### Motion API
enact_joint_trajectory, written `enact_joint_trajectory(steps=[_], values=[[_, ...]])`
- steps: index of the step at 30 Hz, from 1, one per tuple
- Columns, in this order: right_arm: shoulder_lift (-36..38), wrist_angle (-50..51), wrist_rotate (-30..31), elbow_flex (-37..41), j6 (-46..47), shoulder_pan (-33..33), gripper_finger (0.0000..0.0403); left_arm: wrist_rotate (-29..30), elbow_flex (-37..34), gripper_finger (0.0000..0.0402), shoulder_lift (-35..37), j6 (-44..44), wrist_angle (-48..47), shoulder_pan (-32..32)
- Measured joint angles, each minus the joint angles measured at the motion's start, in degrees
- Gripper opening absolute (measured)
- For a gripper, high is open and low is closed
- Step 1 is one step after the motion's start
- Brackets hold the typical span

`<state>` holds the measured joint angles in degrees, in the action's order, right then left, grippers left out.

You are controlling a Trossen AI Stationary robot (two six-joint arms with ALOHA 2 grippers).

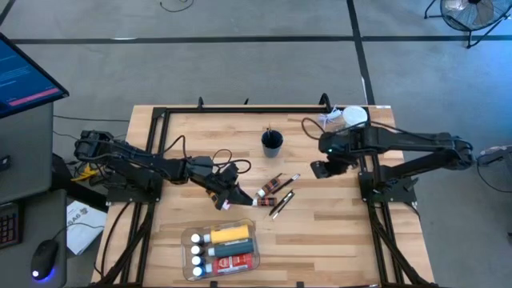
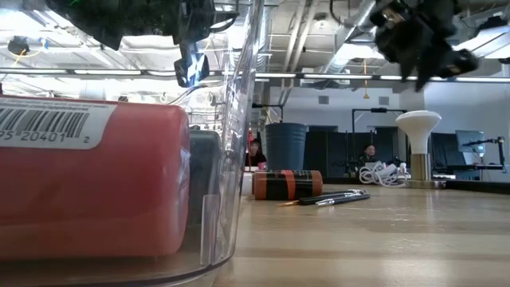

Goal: Pick & Place Paint Supplies
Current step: Put the paint brush into the blue cup

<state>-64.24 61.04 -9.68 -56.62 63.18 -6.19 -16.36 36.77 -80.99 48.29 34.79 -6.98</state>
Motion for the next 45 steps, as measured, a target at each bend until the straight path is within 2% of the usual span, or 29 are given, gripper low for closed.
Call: enact_joint_trajectory(steps=[2, 5, 7, 11, 13, 17, 21, 28, 30, 32, 35, 36, 41, 45], values=[[-1.59, 2.79, -2.85, 0.00, -0.27, -0.52, 0.0119, 0.00, 0.00, 0.0002, 0.00, -0.04, -0.01, 0.00], [-4.06, 2.49, -7.10, 0.00, -6.42, -0.79, 0.0119, 0.29, 0.00, 0.0002, 0.00, -0.18, 0.00, 0.00], [-5.50, 0.00, -8.44, 0.00, -15.57, -0.75, 0.0119, 1.00, 0.00, 0.0002, 0.00, -0.20, 0.00, 0.35], [-8.02, -6.53, -7.92, 0.00, -42.50, 1.74, 0.0119, 2.76, 0.00, 0.0002, 0.00, 1.29, 0.00, 1.25], [-8.89, -7.92, -4.18, -0.02, -52.16, 3.22, 0.0118, 3.81, 0.00, 0.0002, 0.00, 3.72, 0.01, 1.71], [-12.17, -8.32, 6.53, -0.02, -65.56, 4.63, 0.0118, 4.98, 0.00, 0.0002, 0.00, 4.57, 0.06, 1.92], [-16.13, -7.98, 10.64, -0.02, -75.03, 4.63, 0.0118, 7.90, 0.00, 0.0002, 0.00, 5.37, 0.10, 1.88], [-24.12, -7.86, 11.27, 0.00, -82.00, 4.56, 0.0118, 9.15, 0.00, 0.0002, 0.00, 5.57, 0.14, 1.88], [-26.06, -8.21, 9.43, -0.02, -85.21, 4.64, 0.0118, 9.35, 0.00, 0.0002, 0.00, 5.58, 0.15, 1.88], [-27.83, -8.07, 4.31, 0.05, -87.84, 4.77, 0.0118, 9.35, 0.00, 0.0002, 0.00, 5.60, 0.17, 1.85], [-27.59, -11.22, -8.54, 0.22, -85.88, 3.26, 0.0118, 10.06, 0.00, 0.0002, 0.00, 5.99, 0.17, 1.77], [-27.36, -12.01, -10.83, 0.16, -85.37, 3.32, 0.0118, 10.43, 0.00, 0.0002, 0.00, 5.99, 0.21, 1.66], [-23.12, -11.58, -11.03, 0.38, -85.55, 3.49, 0.0118, 10.60, 0.00, 0.0002, 0.00, 7.01, 0.07, 1.60], [-16.15, -10.70, -6.11, 2.39, -86.15, 1.92, 0.0118, 11.57, -0.01, 0.0002, 0.00, 7.72, 0.12, 1.55]])
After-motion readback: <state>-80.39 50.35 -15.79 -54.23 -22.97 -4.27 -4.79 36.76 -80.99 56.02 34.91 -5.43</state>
